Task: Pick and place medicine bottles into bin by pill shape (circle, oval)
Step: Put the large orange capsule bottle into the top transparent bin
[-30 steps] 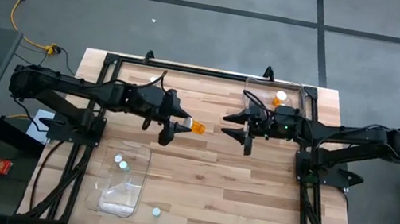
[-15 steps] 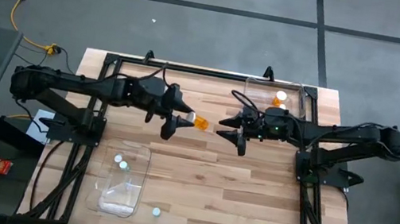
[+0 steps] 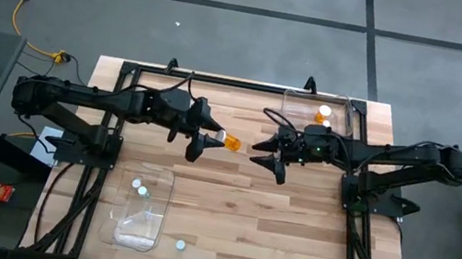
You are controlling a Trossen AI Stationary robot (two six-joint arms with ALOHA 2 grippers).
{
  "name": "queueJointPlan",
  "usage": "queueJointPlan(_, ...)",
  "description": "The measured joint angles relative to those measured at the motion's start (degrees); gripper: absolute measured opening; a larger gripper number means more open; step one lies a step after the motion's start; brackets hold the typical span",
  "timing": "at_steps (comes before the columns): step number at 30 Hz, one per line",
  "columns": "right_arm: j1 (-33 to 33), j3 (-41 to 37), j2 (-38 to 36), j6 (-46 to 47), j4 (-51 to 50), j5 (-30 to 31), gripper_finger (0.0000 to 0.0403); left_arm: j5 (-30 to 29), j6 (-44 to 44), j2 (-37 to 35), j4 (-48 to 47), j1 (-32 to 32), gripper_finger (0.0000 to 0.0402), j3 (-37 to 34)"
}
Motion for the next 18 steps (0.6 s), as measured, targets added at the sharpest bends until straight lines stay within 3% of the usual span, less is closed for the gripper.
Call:
queueJointPlan(6, 0.0, 1.5, 0.1, -5.0, -3.3, 3.4, 0.0207, 0.0, 0.1, 0.0, 0.0, -0.5, 0.0197, 0.0)
queueJointPlan(18, 0.0, 1.5, 0.3, -3.2, -3.2, 3.6, 0.0207, -0.1, 1.1, 2.6, 0.9, -2.3, 0.0197, 0.0)
